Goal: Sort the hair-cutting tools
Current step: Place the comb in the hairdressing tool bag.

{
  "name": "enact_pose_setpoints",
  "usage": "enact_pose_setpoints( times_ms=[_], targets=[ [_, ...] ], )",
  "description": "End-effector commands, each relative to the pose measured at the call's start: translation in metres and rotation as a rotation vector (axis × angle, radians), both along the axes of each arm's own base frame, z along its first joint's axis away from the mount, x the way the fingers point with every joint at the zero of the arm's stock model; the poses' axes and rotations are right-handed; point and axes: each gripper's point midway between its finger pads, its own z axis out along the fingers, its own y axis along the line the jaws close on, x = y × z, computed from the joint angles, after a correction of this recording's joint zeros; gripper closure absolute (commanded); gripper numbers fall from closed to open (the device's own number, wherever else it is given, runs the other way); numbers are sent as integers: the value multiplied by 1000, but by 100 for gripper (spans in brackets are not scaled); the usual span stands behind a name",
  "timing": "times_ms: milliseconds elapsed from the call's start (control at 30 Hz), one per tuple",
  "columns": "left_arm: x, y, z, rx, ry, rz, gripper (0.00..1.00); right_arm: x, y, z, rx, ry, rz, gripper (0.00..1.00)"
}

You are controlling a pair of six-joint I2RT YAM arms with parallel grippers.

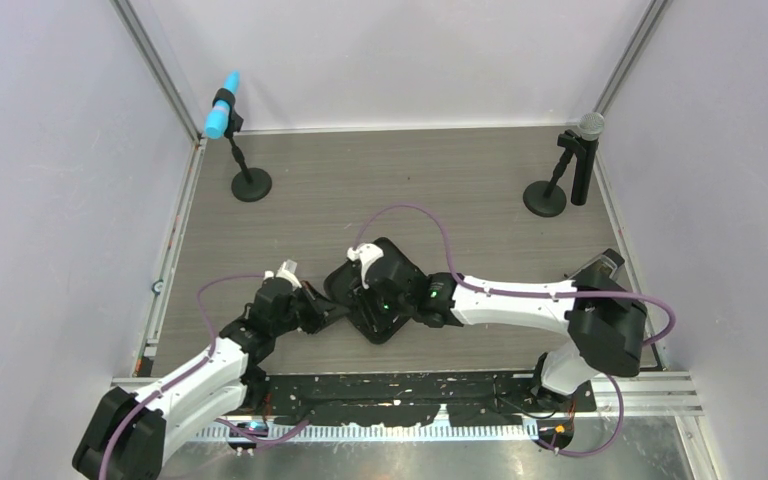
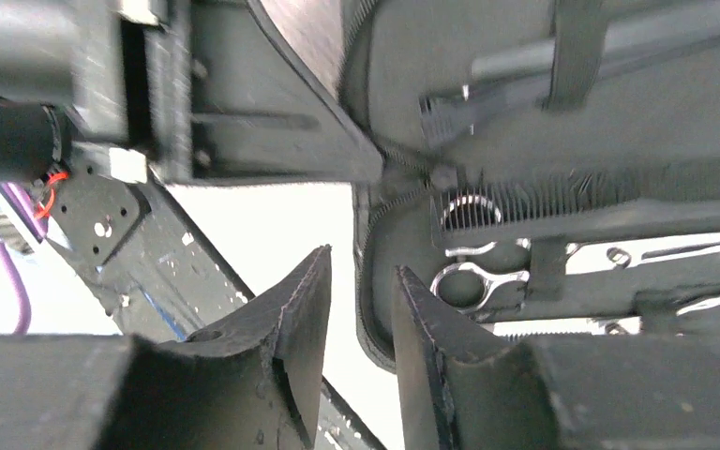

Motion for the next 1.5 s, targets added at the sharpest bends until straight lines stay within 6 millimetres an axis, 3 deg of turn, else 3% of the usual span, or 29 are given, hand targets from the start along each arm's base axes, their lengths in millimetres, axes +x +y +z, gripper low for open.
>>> enact_pose_setpoints(
  times_ms=[0,100,333,700,867,1033,1300,1467],
  targets=[
    [7,-8,20,-52,-93,-21,100,24,0,52,-69,-259,33,59],
    [7,-9,22,-63,-96,-27,100,26,8,53,-111,-304,102,56],
    [6,-12,29,-106,-104,-25,100,14,26,30,-103,-357,320,56],
    [6,-14,38,-169,-131,-17,100,9,29,6,-163,-410,502,57],
    [5,-16,43,-189,-144,-23,100,23,22,-2,-240,-461,489,61],
    [5,-14,45,-187,-160,-17,100,32,9,-5,-294,-453,471,80],
    [4,-12,46,-178,-181,-19,100,36,-6,8,-145,-283,409,77],
    [4,-12,46,-173,-182,-20,100,40,-5,18,-107,-243,362,74]
  ],
)
